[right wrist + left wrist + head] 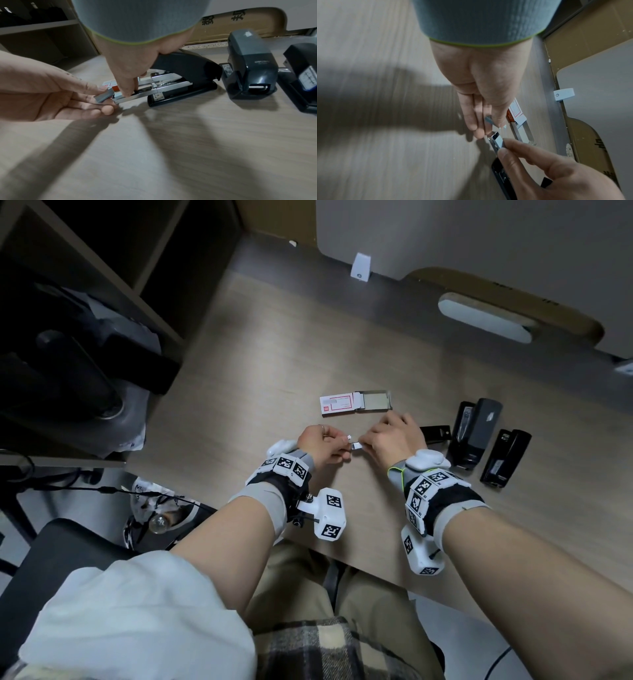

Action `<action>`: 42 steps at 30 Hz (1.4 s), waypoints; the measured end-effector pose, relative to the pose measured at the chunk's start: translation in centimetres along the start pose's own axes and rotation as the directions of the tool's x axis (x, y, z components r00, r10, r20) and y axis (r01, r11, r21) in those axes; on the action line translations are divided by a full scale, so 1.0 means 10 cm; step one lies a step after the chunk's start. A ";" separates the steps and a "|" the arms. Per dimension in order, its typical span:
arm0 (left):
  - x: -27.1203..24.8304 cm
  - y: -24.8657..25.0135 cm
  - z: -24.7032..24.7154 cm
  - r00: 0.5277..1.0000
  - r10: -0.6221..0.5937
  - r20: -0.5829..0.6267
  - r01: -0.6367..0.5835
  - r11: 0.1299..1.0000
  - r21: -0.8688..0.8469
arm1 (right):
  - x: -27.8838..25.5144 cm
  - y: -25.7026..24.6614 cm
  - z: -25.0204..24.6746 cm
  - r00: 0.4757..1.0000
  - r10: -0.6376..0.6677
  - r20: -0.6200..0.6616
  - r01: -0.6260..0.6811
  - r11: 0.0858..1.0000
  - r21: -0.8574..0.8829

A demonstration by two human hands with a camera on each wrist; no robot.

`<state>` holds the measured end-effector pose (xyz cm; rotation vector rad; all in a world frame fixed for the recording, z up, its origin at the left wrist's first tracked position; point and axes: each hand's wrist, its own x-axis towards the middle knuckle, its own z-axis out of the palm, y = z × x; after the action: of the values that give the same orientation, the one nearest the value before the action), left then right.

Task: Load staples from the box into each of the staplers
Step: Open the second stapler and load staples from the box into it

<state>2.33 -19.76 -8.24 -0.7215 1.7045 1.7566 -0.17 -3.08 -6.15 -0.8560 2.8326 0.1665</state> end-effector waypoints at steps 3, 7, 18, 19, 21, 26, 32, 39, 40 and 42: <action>0.00 0.00 0.00 1.000 0.003 -0.003 -0.003 1.000 0.022 | -0.03 0.02 0.03 1.000 0.014 -0.023 -0.014 1.000 0.016; 0.00 0.00 0.00 1.000 -0.001 -0.003 0.002 1.000 0.027 | -0.03 0.01 0.02 0.999 0.023 -0.030 -0.023 1.000 -0.007; -0.04 0.05 -0.02 0.999 0.001 -0.038 0.000 0.999 0.035 | -0.07 -0.01 -0.04 0.990 0.144 0.002 -0.142 0.976 0.168; -0.05 0.06 -0.03 0.999 0.005 -0.044 -0.004 0.999 0.038 | -0.08 0.03 -0.05 0.986 0.166 0.025 -0.167 0.968 0.186; -0.07 0.09 -0.04 0.999 0.011 -0.032 -0.009 0.997 0.077 | -0.08 0.09 -0.02 0.982 0.173 0.083 -0.186 0.961 0.206; -0.08 0.12 -0.05 0.999 0.038 -0.030 -0.032 0.987 0.159 | -0.03 0.02 0.06 0.970 0.165 0.180 -0.199 0.961 0.191; -0.08 0.19 -0.05 0.999 0.027 -0.042 -0.019 0.981 0.192 | -0.07 0.07 0.05 0.968 0.242 0.069 -0.252 0.917 0.309; -0.09 0.44 0.06 0.990 -0.023 0.139 0.005 0.991 0.132 | 0.00 0.16 -0.35 0.983 0.153 0.096 -0.180 0.889 0.421; -0.08 0.49 0.09 0.988 -0.018 0.150 0.000 0.993 0.119 | 0.01 0.20 -0.35 0.981 0.153 0.117 -0.189 0.888 0.419; -0.08 0.58 0.14 0.987 -0.008 0.158 -0.009 0.995 0.101 | 0.01 0.26 -0.36 0.979 0.156 0.131 -0.196 0.896 0.398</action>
<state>-1.34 -18.46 -3.63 -0.5227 1.6724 1.6672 -2.19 -1.51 -2.54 -0.4848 2.7002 -0.3452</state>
